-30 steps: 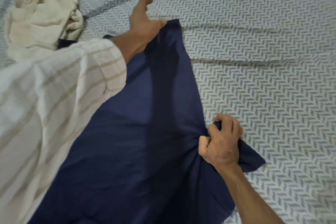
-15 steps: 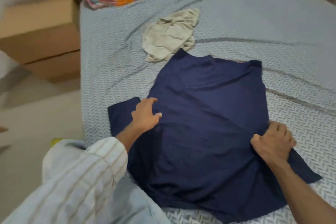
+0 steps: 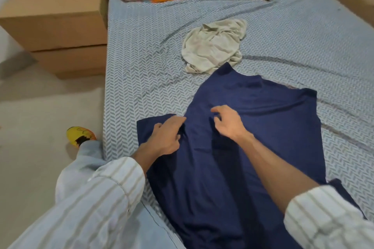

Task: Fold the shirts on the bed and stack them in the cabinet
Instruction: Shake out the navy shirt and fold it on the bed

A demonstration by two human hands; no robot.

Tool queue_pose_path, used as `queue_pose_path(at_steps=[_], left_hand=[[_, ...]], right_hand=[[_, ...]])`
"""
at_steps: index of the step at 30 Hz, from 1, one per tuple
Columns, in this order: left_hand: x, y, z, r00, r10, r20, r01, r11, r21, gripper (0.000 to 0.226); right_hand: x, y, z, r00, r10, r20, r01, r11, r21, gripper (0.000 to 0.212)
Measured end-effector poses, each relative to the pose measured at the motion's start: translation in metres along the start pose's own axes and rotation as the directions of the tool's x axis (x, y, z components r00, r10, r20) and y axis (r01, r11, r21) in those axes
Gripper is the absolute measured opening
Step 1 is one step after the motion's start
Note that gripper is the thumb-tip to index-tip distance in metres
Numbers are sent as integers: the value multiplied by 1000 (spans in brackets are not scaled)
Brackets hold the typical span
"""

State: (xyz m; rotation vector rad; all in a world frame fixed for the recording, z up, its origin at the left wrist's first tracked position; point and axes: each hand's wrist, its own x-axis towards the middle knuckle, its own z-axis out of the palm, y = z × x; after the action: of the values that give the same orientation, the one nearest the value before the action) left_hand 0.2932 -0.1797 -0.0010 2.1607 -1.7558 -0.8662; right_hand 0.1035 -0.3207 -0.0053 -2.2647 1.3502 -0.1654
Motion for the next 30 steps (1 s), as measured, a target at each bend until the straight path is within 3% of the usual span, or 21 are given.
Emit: queue_pose_path(at_steps=[4,7,11,15,17,20,22,23,27,30], left_hand=[[18,-22,1,993,-103,52,111,975,-193,34],[26,-30,-6,980,-174,95,193,948,-253,18],[34,-39,-11,937,-201,284,325,800,-505,32],[41,-46,-21,878,-161,451,408,745,-528,35],[45,-47,-23,865,-172,472,433,730,-528,37],[48,-48,-23,861,-201,467,458,706,-541,41],[50,-50,-23,863,-227,452,470,689,-552,44],[50,-50,-24,863,-238,446,475,683,-555,45],[52,-48,-20,862,-263,433,484,681,-549,47],[51,-47,-18,859,-280,428,493,678,-546,44]], right_hand=[[71,-12,-9,998,54,-29,-53,998,16,31],[120,-11,-16,968,246,-50,-228,945,233,39],[175,-9,-22,890,454,32,-397,740,544,45],[219,-2,-24,813,572,111,-504,594,626,34],[237,2,-22,809,576,112,-515,605,607,18],[257,12,-27,827,560,48,-509,710,487,16],[265,11,-38,874,480,-81,-411,816,406,6],[264,8,-41,895,428,-124,-342,838,424,12],[259,15,-27,917,390,-83,-269,759,593,18],[257,19,-18,936,337,-107,-252,847,468,15]])
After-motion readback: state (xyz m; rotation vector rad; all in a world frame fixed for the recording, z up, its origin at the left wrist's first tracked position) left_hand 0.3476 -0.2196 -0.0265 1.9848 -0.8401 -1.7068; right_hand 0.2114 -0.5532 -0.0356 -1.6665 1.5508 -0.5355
